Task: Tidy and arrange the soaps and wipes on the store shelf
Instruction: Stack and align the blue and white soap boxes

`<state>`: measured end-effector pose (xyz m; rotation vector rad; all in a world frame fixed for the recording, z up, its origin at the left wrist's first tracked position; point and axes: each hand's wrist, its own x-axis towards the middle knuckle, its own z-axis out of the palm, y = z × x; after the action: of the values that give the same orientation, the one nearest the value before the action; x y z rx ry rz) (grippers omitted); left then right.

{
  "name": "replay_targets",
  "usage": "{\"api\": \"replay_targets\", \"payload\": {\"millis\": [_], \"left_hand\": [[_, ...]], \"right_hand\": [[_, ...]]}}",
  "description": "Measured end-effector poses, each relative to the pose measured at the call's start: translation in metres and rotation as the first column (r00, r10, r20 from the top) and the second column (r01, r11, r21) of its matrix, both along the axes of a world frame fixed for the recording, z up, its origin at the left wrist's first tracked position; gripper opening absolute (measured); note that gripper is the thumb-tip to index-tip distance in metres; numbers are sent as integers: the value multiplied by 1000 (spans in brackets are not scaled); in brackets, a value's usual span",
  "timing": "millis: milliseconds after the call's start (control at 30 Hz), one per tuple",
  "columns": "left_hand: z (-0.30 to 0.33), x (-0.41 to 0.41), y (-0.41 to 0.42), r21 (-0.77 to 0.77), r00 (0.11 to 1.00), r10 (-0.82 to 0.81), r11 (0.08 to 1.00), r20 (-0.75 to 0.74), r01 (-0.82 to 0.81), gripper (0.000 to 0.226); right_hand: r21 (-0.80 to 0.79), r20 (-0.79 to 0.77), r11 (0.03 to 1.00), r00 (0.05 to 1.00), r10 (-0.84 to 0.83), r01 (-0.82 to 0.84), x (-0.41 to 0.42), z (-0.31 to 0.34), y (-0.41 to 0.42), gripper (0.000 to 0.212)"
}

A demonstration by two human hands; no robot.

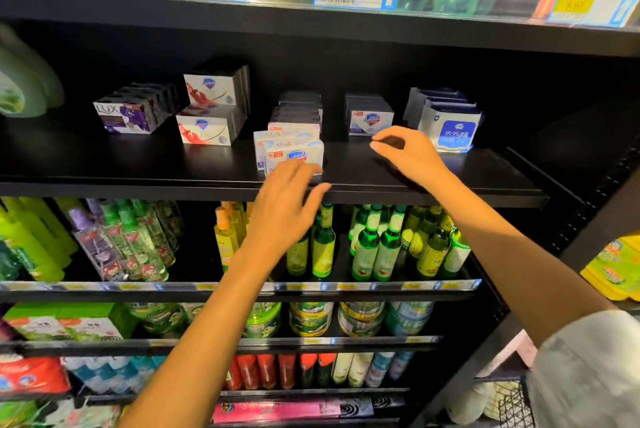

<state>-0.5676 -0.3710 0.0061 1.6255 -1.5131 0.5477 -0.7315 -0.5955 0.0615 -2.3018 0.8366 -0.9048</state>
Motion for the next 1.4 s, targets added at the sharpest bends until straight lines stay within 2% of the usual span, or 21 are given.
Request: {"api": "replay_targets", "payload": {"millis": [133, 233, 367, 500, 600, 767, 867, 967, 1033, 1100, 1167, 1400], "left_hand": [[13, -3, -29, 295, 985, -167, 944, 49, 146, 53], [18, 2, -45, 426, 973, -207, 893, 106, 144, 67], [11, 10, -52, 405, 959, -206, 907, 196, 112, 58], [5, 12, -54, 352, 963, -184, 930, 196, 106, 55], [3, 13, -54, 323, 965, -180, 940, 192, 111, 53], [1, 13, -55, 292, 966, -173, 950, 191, 112, 50], [3, 11, -54, 303, 970, -171, 946, 174, 112, 51], [6, 10, -52, 333, 974, -173, 936, 148, 115, 52], [9, 9, -52, 369, 977, -175, 922, 122, 119, 53], [12, 10, -52, 405, 980, -179, 905, 81, 132, 54], [17, 12, -52, 434, 979, -204, 884, 25, 173, 52], [31, 14, -49, 447, 959, -252, 848, -129, 283, 37]], "right_hand": [[34, 10, 983, 983, -183, 182, 16, 7, -18, 41], [66, -66, 946, 948, -312, 316, 27, 8, -33, 48], [89, -148, 928, 926, -347, 361, 44, 7, -50, 51], [106, -181, 912, 909, -374, 396, 66, 15, -65, 70], [105, -136, 931, 933, -334, 349, 77, 11, -76, 78], [2, -195, 907, 890, -413, 421, 79, 7, -88, 74], [30, -138, 899, 893, -429, 436, 77, 7, -88, 65], [89, -81, 895, 899, -431, 438, 72, 7, -86, 71], [163, -47, 908, 923, -383, 385, 66, 6, -79, 66], [228, 72, 913, 929, -363, 339, 55, 1, -72, 54], [269, 127, 912, 928, -351, 309, 44, -3, -63, 46], [425, 286, 897, 923, -258, 119, 9, 4, -22, 35]]}}
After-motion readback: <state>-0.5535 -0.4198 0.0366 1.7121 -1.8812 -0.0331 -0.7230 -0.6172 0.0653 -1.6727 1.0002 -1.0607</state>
